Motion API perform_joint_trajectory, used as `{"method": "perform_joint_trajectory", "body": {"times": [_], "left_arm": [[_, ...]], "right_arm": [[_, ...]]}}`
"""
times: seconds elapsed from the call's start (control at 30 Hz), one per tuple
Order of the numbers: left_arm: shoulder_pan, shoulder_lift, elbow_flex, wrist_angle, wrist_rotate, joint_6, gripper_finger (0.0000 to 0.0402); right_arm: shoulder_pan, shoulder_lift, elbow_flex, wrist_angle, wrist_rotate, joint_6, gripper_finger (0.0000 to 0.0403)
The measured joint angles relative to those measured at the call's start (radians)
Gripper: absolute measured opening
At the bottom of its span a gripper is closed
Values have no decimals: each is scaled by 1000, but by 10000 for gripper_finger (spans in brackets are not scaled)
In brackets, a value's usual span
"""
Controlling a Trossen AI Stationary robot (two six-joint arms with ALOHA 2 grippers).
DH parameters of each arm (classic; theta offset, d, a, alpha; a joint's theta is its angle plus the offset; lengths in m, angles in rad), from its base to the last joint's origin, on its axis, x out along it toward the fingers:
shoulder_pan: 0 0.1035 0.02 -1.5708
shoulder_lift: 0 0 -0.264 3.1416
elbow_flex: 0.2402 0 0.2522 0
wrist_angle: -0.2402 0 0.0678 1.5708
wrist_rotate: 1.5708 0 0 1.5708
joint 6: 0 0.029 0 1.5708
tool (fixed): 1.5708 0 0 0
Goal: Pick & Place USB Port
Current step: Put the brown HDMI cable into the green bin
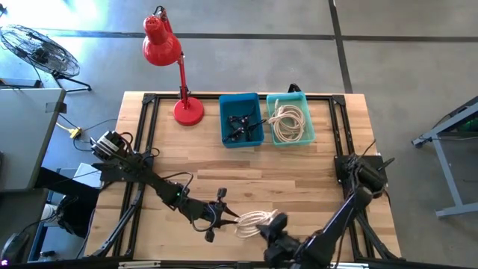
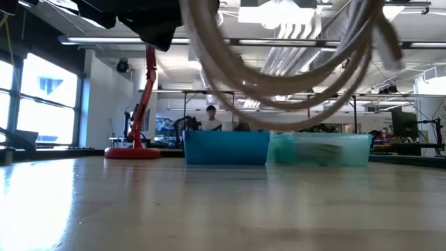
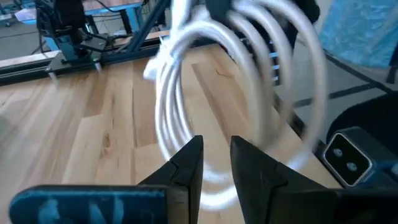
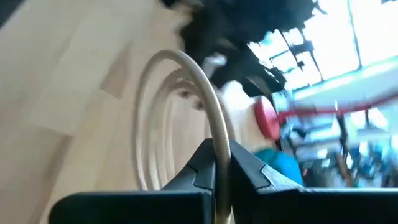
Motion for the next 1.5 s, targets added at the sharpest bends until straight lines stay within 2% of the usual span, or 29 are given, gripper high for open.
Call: {"method": "perform_joint_trajectory", "body": {"times": [0.17, 0.23, 0.37, 0.67, 0.8, 0.93, 1.03, 1.13, 1.33, 1.5], "left_arm": [[0, 0, 0, -12, 0, 0, 81], [-2, 2, -1, -18, 15, 0, 81], [-2, 2, -1, -13, 80, 0, 81], [-1, 2, -1, -12, 111, -1, 81], [-1, 2, -1, -12, 109, -1, 81], [-1, 2, -1, -12, 110, -1, 81], [-1, 2, -1, -18, 108, -1, 81], [-1, 2, -1, -18, 105, -1, 81], [-1, 2, -1, -18, 101, -1, 81], [-1, 2, -1, -18, 101, -1, 81]], "right_arm": [[2, -81, 0, -239, 39, 289, 9], [-7, -114, 0, -320, 52, 360, 9], [-44, -185, 0, -455, 9, 478, 9], [-175, -334, 0, -755, -45, 637, 9], [-273, -439, -39, -739, -107, 592, 9], [-397, -550, -122, -748, -142, 620, 9], [-492, -642, -213, -709, -178, 612, 9], [-588, -726, -321, -596, -232, 544, 9], [-784, -865, -550, -222, -363, 286, 9], [-934, -913, -703, 79, -508, 115, 9]]}}
